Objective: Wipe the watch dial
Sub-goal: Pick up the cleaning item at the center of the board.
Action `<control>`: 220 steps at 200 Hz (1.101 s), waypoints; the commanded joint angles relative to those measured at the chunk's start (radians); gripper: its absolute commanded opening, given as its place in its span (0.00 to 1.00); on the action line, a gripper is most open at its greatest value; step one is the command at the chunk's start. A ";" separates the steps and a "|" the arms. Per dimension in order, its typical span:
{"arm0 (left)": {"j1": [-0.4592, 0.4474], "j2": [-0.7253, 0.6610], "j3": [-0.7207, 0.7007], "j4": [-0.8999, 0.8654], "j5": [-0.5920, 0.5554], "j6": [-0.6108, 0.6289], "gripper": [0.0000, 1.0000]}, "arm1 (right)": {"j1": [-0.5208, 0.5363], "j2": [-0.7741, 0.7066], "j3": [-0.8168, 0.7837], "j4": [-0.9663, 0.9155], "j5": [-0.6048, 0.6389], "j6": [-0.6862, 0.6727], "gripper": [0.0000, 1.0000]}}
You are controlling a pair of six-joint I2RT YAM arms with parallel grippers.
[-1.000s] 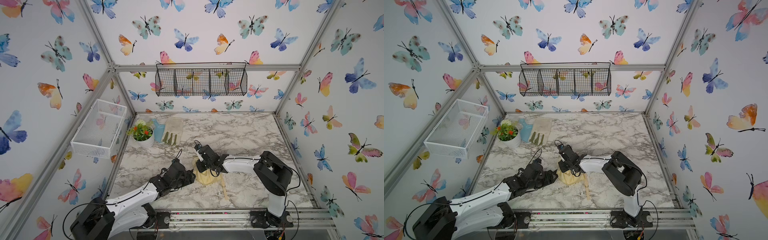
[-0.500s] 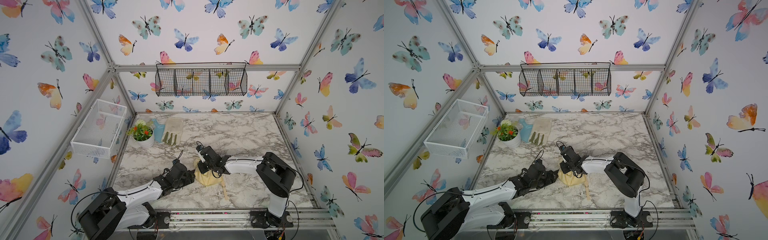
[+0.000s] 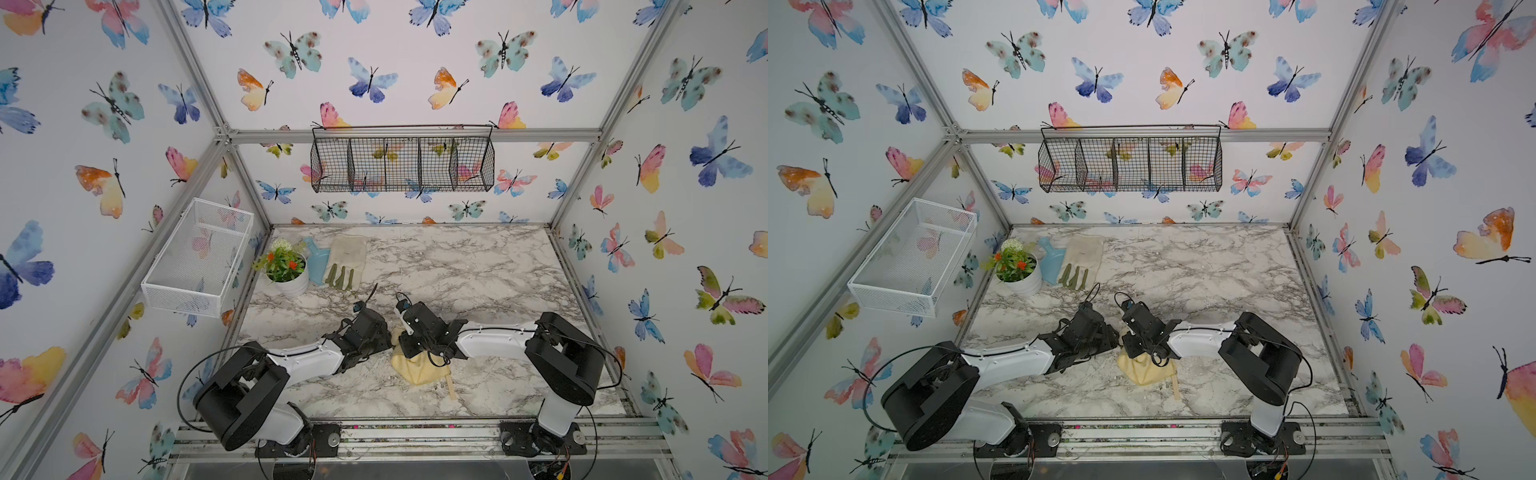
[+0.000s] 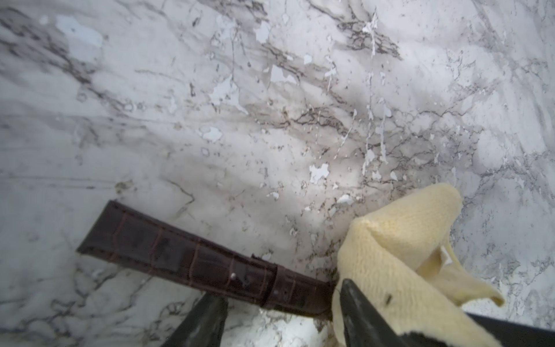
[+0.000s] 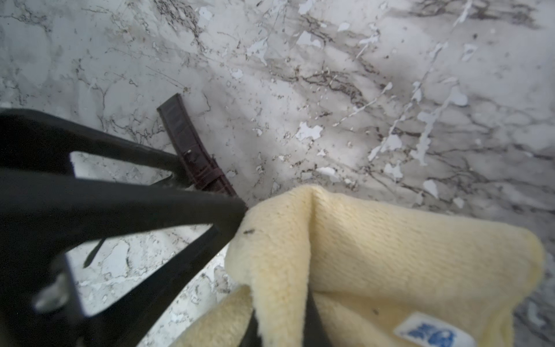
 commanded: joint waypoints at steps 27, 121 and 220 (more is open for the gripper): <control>0.036 0.080 0.049 -0.096 -0.056 0.056 0.55 | 0.025 -0.040 -0.072 -0.044 -0.036 0.070 0.06; 0.057 0.285 0.228 -0.184 -0.029 0.118 0.51 | 0.037 -0.083 -0.093 -0.029 -0.027 0.093 0.05; 0.058 0.377 0.293 -0.271 -0.084 0.170 0.21 | 0.037 -0.192 -0.110 -0.059 0.006 0.102 0.06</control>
